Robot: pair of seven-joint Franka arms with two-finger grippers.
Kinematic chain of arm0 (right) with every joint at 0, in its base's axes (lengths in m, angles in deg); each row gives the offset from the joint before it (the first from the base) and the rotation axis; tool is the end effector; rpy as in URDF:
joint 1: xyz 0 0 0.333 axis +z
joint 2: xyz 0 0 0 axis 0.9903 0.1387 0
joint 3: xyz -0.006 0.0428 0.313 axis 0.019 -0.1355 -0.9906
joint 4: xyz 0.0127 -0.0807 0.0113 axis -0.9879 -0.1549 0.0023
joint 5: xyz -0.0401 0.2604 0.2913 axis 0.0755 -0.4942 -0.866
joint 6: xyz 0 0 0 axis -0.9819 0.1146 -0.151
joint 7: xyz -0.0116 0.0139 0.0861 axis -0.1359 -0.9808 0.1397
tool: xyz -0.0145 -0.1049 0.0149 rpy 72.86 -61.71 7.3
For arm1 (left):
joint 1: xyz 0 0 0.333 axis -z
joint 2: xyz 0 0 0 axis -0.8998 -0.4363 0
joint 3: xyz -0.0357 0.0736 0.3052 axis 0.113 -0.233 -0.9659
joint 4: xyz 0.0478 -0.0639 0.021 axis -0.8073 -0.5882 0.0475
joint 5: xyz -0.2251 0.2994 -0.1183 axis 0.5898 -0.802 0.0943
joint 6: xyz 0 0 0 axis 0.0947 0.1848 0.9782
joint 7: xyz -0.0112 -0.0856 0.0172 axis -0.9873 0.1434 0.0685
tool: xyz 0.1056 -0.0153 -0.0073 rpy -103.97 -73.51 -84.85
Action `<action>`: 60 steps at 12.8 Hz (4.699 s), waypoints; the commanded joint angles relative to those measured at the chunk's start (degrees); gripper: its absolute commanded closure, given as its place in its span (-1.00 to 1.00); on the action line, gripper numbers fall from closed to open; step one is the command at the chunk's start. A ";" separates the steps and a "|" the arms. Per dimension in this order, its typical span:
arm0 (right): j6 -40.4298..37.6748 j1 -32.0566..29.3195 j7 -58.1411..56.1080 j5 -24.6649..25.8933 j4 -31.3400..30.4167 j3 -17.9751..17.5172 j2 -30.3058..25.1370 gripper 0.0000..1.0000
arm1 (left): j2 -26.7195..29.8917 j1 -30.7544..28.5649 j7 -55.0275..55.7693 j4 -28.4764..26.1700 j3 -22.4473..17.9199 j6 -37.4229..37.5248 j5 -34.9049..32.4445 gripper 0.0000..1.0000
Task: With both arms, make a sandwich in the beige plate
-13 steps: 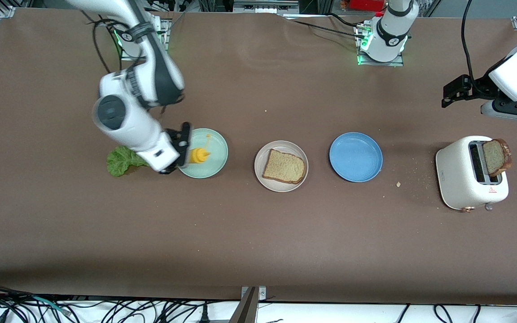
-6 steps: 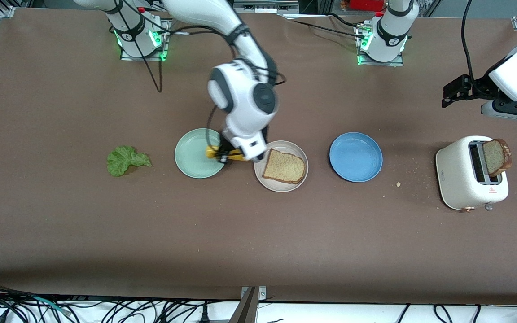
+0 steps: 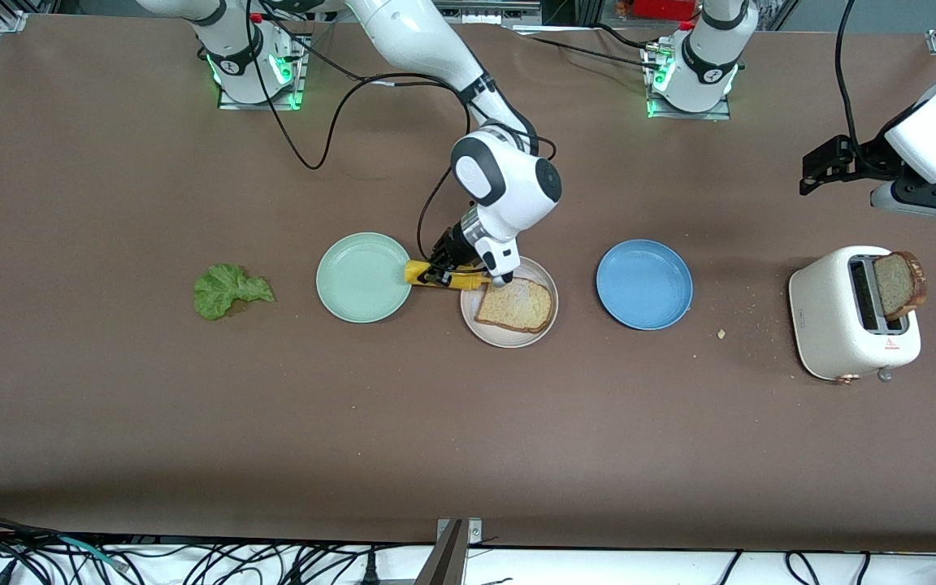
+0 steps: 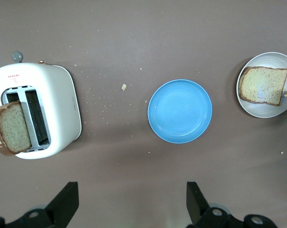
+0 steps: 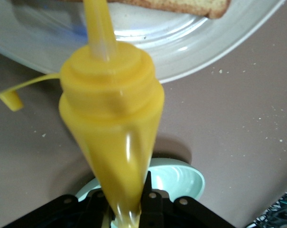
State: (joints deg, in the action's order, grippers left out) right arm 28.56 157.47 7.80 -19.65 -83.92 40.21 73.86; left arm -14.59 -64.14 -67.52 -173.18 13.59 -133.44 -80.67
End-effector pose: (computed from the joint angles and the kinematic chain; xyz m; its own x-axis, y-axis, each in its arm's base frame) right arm 0.4777 0.5502 0.1843 0.2894 0.7811 -0.5533 0.9360 -0.1100 0.3343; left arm 0.5446 -0.0315 0.6037 0.9868 -0.1384 -0.0844 -0.1363 -0.9902 0.0307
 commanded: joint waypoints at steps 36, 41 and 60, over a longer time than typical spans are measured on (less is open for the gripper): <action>15.52 -52.59 -108.22 -61.29 -48.61 -16.41 -28.91 0.51 | 0.11 0.09 0.49 0.24 -0.04 -0.40 -0.74 -1.00; 16.14 -53.47 -107.60 -60.42 -48.08 -14.31 -30.74 -1.00 | 0.11 0.09 0.49 0.24 -0.04 -0.40 -0.74 -1.00; 26.95 -56.28 -113.95 -45.05 -50.63 -10.52 -38.83 1.00 | 0.11 0.00 0.05 0.15 -0.13 -0.40 -0.65 -1.00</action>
State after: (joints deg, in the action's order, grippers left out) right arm 55.78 101.71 -107.85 -68.39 -134.32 30.03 38.73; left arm -14.62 -64.14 -67.52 -173.16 13.51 -133.66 -80.68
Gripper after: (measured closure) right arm 0.965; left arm 0.000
